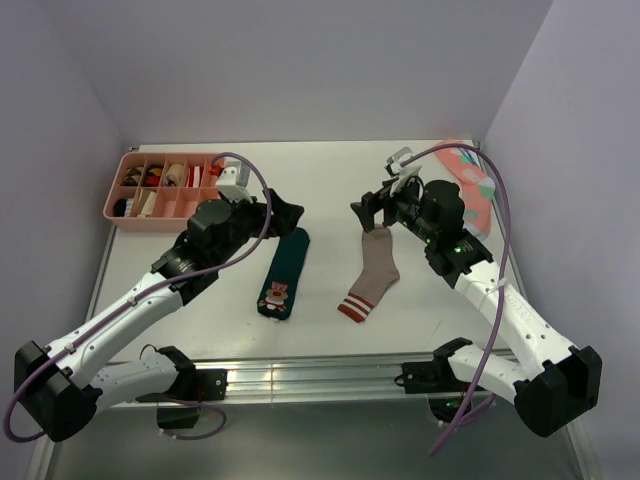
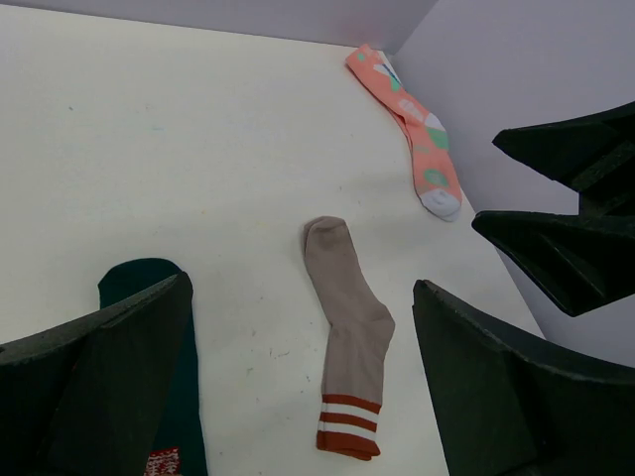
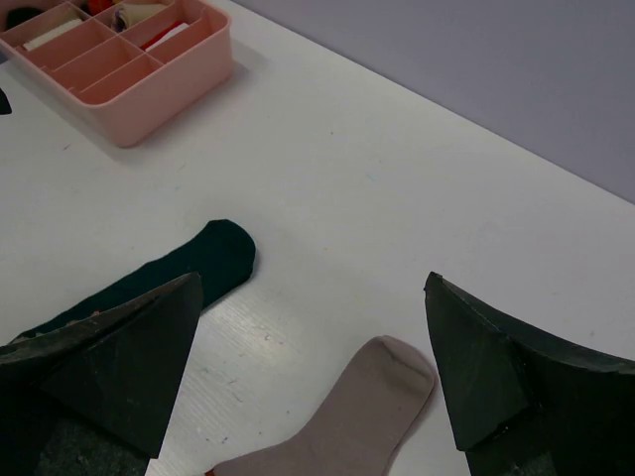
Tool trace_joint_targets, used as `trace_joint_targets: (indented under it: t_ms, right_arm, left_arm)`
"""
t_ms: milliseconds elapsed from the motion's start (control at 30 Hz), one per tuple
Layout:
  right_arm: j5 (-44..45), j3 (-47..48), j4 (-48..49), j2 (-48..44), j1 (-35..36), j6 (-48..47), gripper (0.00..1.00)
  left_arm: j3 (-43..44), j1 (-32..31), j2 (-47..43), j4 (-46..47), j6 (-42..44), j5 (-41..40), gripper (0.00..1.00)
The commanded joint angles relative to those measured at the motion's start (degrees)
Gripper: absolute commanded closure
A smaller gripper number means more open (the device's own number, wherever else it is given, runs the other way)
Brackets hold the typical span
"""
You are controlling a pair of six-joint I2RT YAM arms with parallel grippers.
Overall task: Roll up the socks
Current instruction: Roll the sock at the center of the board.
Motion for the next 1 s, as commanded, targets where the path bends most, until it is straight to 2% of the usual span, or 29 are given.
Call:
trace_joint_targets:
  t_ms: [0,300,400,567,667,833,967]
  right_arm:
    - [0.4,0.2,1.1,-1.3,0.0,-0.8,0.0]
    - [0.6,2.2,-2.8,0.0,0.0,-2.7,0.0]
    - [0.7,4.0,-6.9,1.0,0.4,-4.9,0.0]
    - [-1.6,6.3,-16.1,4.8,1.8,-8.8,0.07]
    - [-0.2,4.5,-16.9,5.9,3.3,-10.8,0.1]
    - [0.5,1.9,-18.3,8.7,9.6,-12.6,0.15]
    - [1.5,0.9,-16.8,11.1,16.6,-12.6,0.17]
  left_arm:
    - [0.3,0.3,-0.8,2.1,0.5,0.7,0.0]
    - [0.5,0.7,-1.4,1.9,0.3,1.4,0.01]
    - [0.1,0.7,-2.1,1.6,0.4,0.9,0.01]
    - [-1.1,0.8,-3.8,1.1,-0.2,-0.2,0.0]
    - [-2.4,1.0,-5.0,0.2,-1.1,-2.1,0.01]
    - [-4.6,2.6,-7.0,-4.2,-5.8,-9.1,0.01]
    - [-5.8,4.5,-8.9,-9.4,-10.7,-15.9,0.07]
